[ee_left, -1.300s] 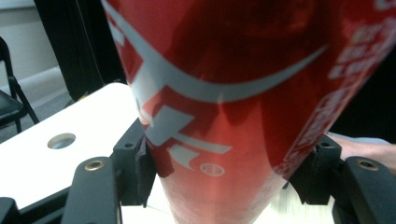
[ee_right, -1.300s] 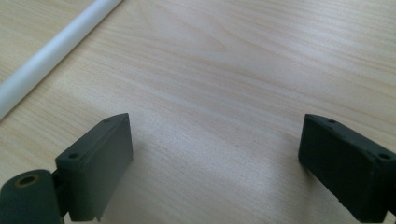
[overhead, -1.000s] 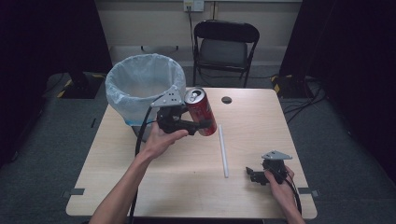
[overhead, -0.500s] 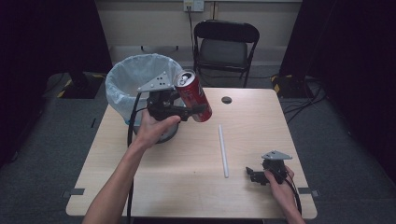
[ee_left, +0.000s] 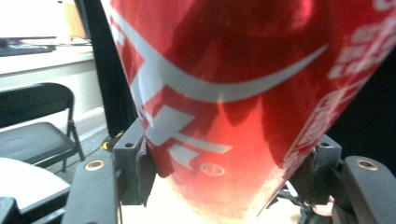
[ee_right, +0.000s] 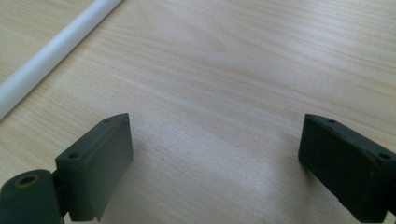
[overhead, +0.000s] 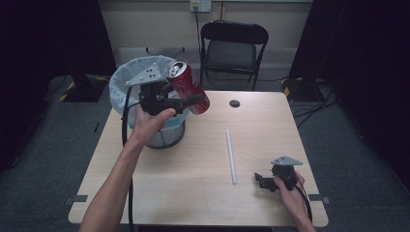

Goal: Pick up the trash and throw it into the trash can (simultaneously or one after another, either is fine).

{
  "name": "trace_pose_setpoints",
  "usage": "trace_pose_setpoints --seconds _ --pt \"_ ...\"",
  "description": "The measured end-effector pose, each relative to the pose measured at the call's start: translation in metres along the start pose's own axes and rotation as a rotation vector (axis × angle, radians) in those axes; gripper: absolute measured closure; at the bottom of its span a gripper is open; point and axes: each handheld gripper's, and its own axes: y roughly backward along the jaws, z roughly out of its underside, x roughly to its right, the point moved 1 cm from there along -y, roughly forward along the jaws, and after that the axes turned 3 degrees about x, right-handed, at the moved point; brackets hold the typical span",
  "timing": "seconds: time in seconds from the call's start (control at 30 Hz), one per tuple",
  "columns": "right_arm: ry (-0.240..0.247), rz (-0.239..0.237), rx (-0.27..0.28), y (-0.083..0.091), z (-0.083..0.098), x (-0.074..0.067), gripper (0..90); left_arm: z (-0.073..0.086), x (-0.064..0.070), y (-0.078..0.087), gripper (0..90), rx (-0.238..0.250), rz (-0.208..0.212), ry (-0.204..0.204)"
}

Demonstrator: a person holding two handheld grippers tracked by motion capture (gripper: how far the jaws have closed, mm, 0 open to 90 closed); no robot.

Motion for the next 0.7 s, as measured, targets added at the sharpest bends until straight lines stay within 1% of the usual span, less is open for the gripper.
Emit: trace_pose_setpoints --seconds 0.13,0.17,0.2,0.33,0.4,0.43,0.5,0.57,0.6,0.63,0.67,0.7 --pt "0.000 0.000 0.000 0.000 0.000 0.000 9.2 -0.002 -0.003 0.007 35.4 0.006 -0.017 -0.010" --pt "0.000 0.000 0.000 0.000 0.000 0.000 9.2 -0.005 -0.007 0.010 35.3 0.012 -0.028 -0.008" --pt "0.000 0.000 0.000 0.000 0.000 0.000 9.2 -0.005 -0.007 0.010 35.4 0.012 -0.028 -0.008" --pt "0.000 0.000 0.000 0.000 0.000 0.000 9.2 -0.008 -0.014 0.016 35.4 0.009 -0.057 0.005" --pt "-0.001 0.000 0.000 0.000 0.000 0.000 9.1 -0.010 -0.014 0.017 35.3 0.009 -0.050 0.013" --pt "-0.001 0.000 0.000 0.000 0.000 0.000 9.1 -0.012 -0.016 0.018 35.3 0.008 -0.068 0.004" --pt "0.000 0.000 0.000 0.000 0.000 0.000 9.1 -0.013 -0.019 0.019 35.3 0.007 -0.074 0.005" --pt "-0.001 0.000 0.000 0.000 0.000 0.000 9.1 -0.014 -0.024 0.020 35.3 0.013 -0.094 0.009" --pt "-0.001 0.000 0.000 0.000 0.000 0.000 9.1 -0.014 -0.027 0.021 35.3 0.020 -0.097 0.019" --pt "0.000 0.000 0.000 0.000 0.000 0.000 9.1 -0.013 -0.030 0.022 35.3 0.025 -0.104 0.038" --pt "-0.001 0.000 0.000 0.000 0.000 0.000 9.1 -0.013 -0.033 0.022 35.3 0.023 -0.117 0.036" --pt "0.000 0.000 0.000 0.000 0.000 0.000 9.1 -0.012 -0.036 0.023 35.3 0.022 -0.131 0.044"
